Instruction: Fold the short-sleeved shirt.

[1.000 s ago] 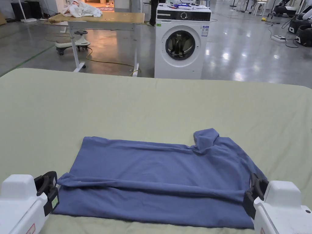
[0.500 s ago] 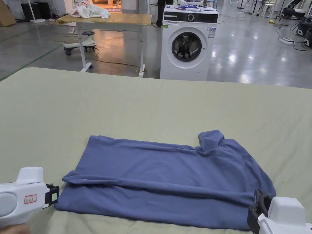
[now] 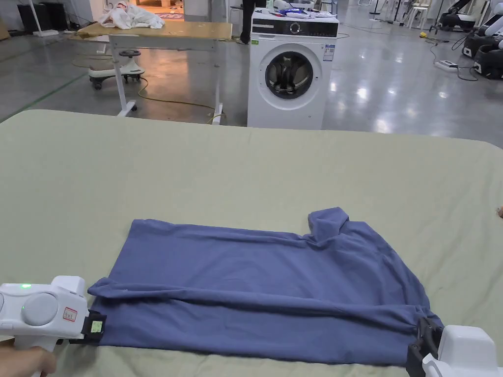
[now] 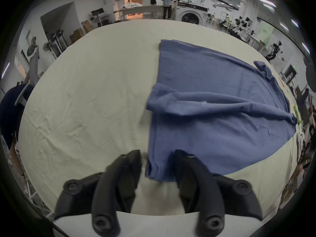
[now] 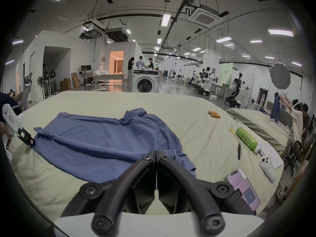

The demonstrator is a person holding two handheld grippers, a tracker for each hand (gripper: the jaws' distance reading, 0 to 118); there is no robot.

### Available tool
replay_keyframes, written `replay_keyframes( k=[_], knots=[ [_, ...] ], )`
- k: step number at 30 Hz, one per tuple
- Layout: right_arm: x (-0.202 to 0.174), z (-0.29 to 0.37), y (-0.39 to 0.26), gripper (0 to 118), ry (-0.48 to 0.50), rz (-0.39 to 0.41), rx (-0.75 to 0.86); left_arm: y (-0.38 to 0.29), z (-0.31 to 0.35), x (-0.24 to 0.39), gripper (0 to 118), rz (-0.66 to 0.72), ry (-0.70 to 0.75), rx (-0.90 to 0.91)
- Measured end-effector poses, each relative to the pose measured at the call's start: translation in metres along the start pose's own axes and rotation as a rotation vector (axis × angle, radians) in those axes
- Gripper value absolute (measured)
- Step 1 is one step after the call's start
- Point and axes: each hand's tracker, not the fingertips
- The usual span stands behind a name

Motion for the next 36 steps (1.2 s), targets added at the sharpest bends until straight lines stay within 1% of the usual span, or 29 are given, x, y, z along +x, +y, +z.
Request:
replay_keyframes(
  k=[1,2,3,4,6,9,10,11,13,14,15,17,18,19,20,21,22,24,25,27,31,34,36],
  knots=[
    [0.003,-0.002,0.0,0,-0.002,-0.003,-0.006,-0.002,0.001,0.003,32,-0.018,-0.012,0.007],
    [0.005,-0.004,0.0,0,-0.005,-0.006,-0.014,-0.003,0.003,0.005,19,-0.035,-0.026,0.013],
    [0.009,-0.008,0.001,0,-0.012,-0.011,-0.028,-0.005,0.004,0.005,9,-0.042,-0.039,0.019],
    [0.014,-0.012,0.002,0,-0.017,-0.014,-0.044,-0.007,0.006,0.002,3,-0.032,-0.062,0.028],
    [0.026,-0.02,0.004,0,-0.021,-0.028,-0.058,-0.01,0.01,-0.003,3,-0.025,-0.067,0.052],
    [0.052,-0.043,0.005,1,0.018,-0.071,-0.178,-0.015,0.024,-0.009,2,-0.016,-0.09,0.099],
    [0.059,-0.052,0.004,5,0.025,-0.078,-0.22,-0.016,0.027,-0.012,2,-0.01,-0.099,0.116],
    [0.065,-0.063,0.001,19,0.045,-0.071,-0.259,-0.017,0.032,-0.015,2,-0.001,-0.105,0.137],
    [0.076,-0.084,-0.007,57,0.069,-0.052,-0.358,-0.02,0.041,-0.018,2,0.009,-0.12,0.166],
    [0.077,-0.093,-0.011,70,0.066,-0.023,-0.424,-0.02,0.044,-0.02,2,0.008,-0.124,0.176],
    [0.078,-0.102,-0.017,70,0.086,-0.019,-0.463,-0.021,0.048,-0.021,2,0.009,-0.126,0.187],
    [0.08,-0.114,-0.027,70,0.089,-0.016,-0.493,-0.022,0.052,-0.021,2,0.012,-0.131,0.192],
    [0.08,-0.12,-0.031,69,0.108,-0.031,-0.513,-0.022,0.052,-0.022,2,0.014,-0.132,0.191],
    [0.08,-0.125,-0.034,69,0.107,-0.043,-0.527,-0.022,0.052,-0.022,2,0.016,-0.131,0.191],
    [0.08,-0.127,-0.035,68,0.102,-0.054,-0.527,-0.022,0.052,-0.022,2,0.016,-0.132,0.191],
    [0.079,-0.127,-0.034,64,0.098,-0.054,-0.522,-0.023,0.052,-0.021,2,0.016,-0.131,0.19],
    [0.078,-0.125,-0.032,55,0.098,-0.052,-0.522,-0.022,0.05,-0.021,2,0.018,-0.13,0.188],
    [0.075,-0.12,-0.028,20,0.112,-0.038,-0.514,-0.023,0.05,-0.02,2,0.02,-0.127,0.188],
    [0.073,-0.118,-0.027,11,0.123,-0.027,-0.51,-0.024,0.05,-0.019,2,0.016,-0.123,0.19],
    [0.07,-0.117,-0.025,11,0.136,-0.014,-0.506,-0.024,0.048,-0.018,2,0.005,-0.116,0.192],
    [0.069,-0.104,-0.013,9,0.122,-0.003,-0.496,-0.025,0.059,-0.021,2,0.013,-0.124,0.223],
    [0.07,-0.086,0.008,8,0.123,0.02,-0.456,-0.021,0.075,-0.025,2,0.011,-0.138,0.26],
    [0.073,-0.071,0.027,8,0.132,0.019,-0.426,-0.018,0.089,-0.027,2,0.006,-0.142,0.288]
  ],
)
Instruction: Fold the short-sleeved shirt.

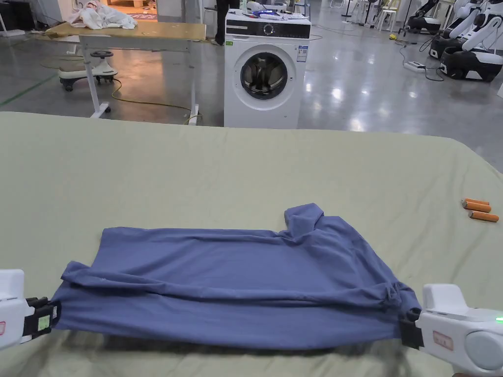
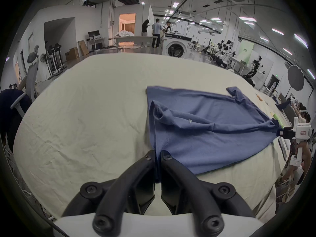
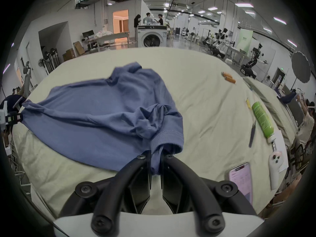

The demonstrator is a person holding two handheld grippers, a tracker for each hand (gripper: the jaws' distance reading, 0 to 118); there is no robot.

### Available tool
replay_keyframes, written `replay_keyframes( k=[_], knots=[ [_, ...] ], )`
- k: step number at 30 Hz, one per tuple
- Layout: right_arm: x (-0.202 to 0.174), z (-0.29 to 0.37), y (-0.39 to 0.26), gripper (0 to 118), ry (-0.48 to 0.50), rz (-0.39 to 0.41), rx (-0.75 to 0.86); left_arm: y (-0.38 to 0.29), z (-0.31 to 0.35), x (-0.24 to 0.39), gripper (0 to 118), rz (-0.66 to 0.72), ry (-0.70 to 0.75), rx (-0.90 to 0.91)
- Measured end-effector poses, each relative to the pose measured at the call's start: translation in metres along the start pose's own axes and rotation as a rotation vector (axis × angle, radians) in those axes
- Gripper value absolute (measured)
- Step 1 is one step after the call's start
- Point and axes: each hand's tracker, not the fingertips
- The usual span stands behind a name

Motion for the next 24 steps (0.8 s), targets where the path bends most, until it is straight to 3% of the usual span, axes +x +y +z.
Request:
replay_keyframes(
  k=[6,11,24],
  knots=[
    [0.004,0.048,0.01,8,0.0,0.026,0.033,0.009,0.041,-0.011,2,0.003,0.015,0.066],
    [0.007,0.067,-0.012,8,0.05,0.004,0.002,-0.014,0.064,-0.019,2,-0.009,0.018,0.053],
    [-0.009,0.039,-0.106,8,0.003,0.005,-0.151,-0.118,0.042,-0.021,1,0.035,0.06,-0.114]
  ],
)
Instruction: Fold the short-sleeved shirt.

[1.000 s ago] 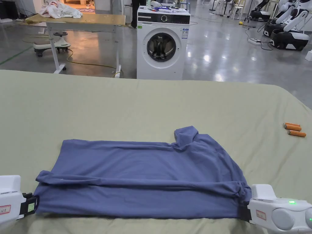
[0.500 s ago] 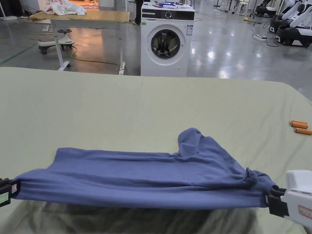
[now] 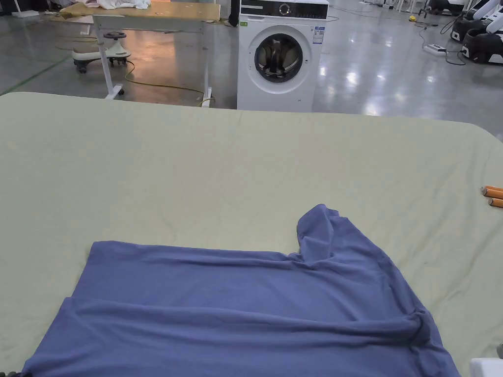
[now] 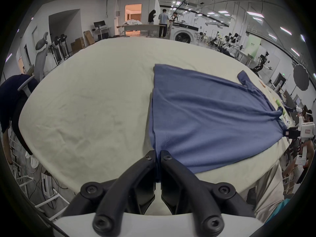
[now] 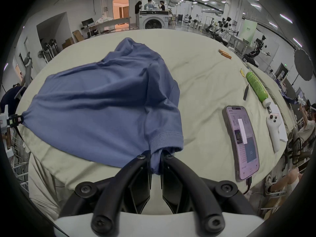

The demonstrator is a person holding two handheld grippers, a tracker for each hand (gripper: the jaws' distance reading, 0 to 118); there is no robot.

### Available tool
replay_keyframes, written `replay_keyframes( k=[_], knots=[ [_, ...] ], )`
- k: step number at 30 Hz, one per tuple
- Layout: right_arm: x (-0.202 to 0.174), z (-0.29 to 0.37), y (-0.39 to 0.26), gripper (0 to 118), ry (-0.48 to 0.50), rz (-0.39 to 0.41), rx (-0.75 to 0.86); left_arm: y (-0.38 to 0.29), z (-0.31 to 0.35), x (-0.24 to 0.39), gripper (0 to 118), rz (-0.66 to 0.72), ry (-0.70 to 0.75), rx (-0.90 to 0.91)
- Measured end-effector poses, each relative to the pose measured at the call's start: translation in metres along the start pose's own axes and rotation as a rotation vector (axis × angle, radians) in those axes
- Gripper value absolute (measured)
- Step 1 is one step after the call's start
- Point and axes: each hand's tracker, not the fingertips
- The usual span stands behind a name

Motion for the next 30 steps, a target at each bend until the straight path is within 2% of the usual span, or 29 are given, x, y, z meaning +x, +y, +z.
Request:
replay_keyframes(
  k=[10,11,12,14,15,16,19,22,24,26,28,29,30],
  knots=[
    [-0.026,-0.018,-0.018,10,-0.113,0.106,0.057,-0.016,-0.018,0.007,2,-0.043,0.045,0.019],
    [-0.027,-0.017,-0.019,15,-0.118,0.111,0.06,-0.015,-0.016,0.007,2,-0.035,0.041,0.026],
    [-0.028,-0.014,-0.018,24,-0.129,0.113,0.065,-0.013,-0.013,0.006,6,-0.019,0.036,0.037],
    [-0.031,-0.002,-0.014,54,-0.181,0.115,0.095,-0.011,-0.005,0.008,17,0.001,0.028,0.083],
    [-0.032,0.005,-0.012,60,-0.184,0.11,0.125,-0.009,-0.001,0.01,18,-0.004,0.043,0.112],
    [-0.032,0.012,-0.009,62,-0.175,0.096,0.171,-0.006,0.004,0.013,19,-0.012,0.051,0.152],
    [-0.042,0.032,0.006,62,-0.167,0.06,0.299,0.005,0.018,0.025,33,-0.023,0.051,0.26],
    [-0.055,0.044,0.023,61,-0.151,0.038,0.448,0.021,0.026,0.039,33,-0.03,0.034,0.355],
    [-0.068,0.046,0.037,56,-0.142,0.013,0.512,0.032,0.029,0.053,32,-0.052,0.052,0.419],
    [-0.082,0.048,0.049,43,-0.102,-0.008,0.589,0.042,0.03,0.068,31,-0.078,0.072,0.468],
    [-0.099,0.048,0.061,36,-0.094,0.0,0.652,0.051,0.032,0.083,29,-0.101,0.071,0.52],
    [-0.107,0.048,0.066,18,-0.095,0.01,0.677,0.055,0.034,0.089,19,-0.108,0.073,0.538],
    [-0.115,0.048,0.07,9,-0.091,0.015,0.698,0.058,0.028,0.091,11,-0.117,0.083,0.565]
  ],
)
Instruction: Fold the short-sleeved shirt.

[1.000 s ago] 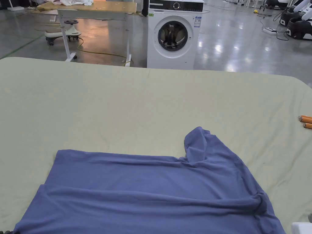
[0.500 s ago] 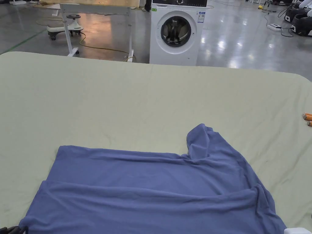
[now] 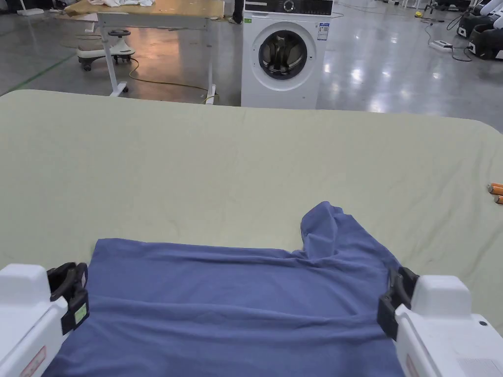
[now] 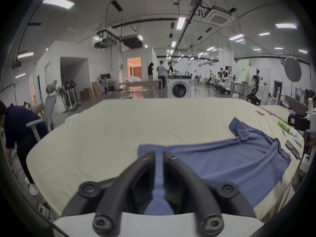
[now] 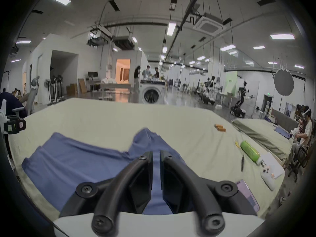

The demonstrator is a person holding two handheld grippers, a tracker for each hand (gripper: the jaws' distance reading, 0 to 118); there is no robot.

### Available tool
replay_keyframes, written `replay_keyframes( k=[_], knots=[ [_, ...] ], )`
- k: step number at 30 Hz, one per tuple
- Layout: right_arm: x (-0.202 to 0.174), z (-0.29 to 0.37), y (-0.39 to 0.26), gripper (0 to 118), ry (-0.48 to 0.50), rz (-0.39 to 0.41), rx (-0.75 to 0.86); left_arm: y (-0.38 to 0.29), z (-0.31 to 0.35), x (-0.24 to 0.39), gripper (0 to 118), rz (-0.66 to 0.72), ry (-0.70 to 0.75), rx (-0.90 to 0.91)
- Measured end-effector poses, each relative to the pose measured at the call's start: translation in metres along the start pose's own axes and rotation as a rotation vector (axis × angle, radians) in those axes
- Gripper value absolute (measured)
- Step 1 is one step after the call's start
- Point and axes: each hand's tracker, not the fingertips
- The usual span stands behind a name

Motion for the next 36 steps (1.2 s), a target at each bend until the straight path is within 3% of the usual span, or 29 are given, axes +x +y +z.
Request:
replay_keyframes(
  k=[2,8,19,20,22,23,25,30,33,36],
  knots=[
    [-0.014,-0.005,0.006,4,0.002,0.003,0.009,0.005,-0.001,0.009,0,-0.02,0.018,0.04],
    [-0.038,-0.012,0.011,0,0.027,-0.015,0.055,0.02,-0.022,0.012,0,-0.007,0.015,0.024],
    [-0.036,-0.025,0.002,0,0.06,-0.015,-0.001,0.035,-0.172,-0.067,0,0.077,-0.031,-0.363],
    [-0.034,-0.026,0.0,0,0.056,-0.013,-0.011,0.036,-0.182,-0.069,3,0.086,-0.057,-0.404],
    [-0.03,-0.028,-0.005,0,0.048,-0.01,-0.03,0.034,-0.204,-0.076,19,0.123,-0.071,-0.458],
    [-0.027,-0.029,-0.008,0,0.044,-0.012,-0.038,0.033,-0.215,-0.079,38,0.133,-0.073,-0.49],
    [-0.023,-0.031,-0.011,0,0.031,-0.005,-0.061,0.031,-0.232,-0.079,62,0.163,-0.092,-0.563],
    [-0.013,-0.031,-0.021,0,0.003,0.003,-0.098,0.02,-0.266,-0.078,65,0.203,-0.092,-0.622],
    [-0.007,-0.032,-0.027,0,-0.016,0.011,-0.125,0.008,-0.283,-0.067,63,0.135,-0.064,-0.712],
    [-0.003,-0.031,-0.031,0,-0.029,0.011,-0.145,0.007,-0.28,-0.052,58,0.076,-0.017,-0.682]
  ],
)
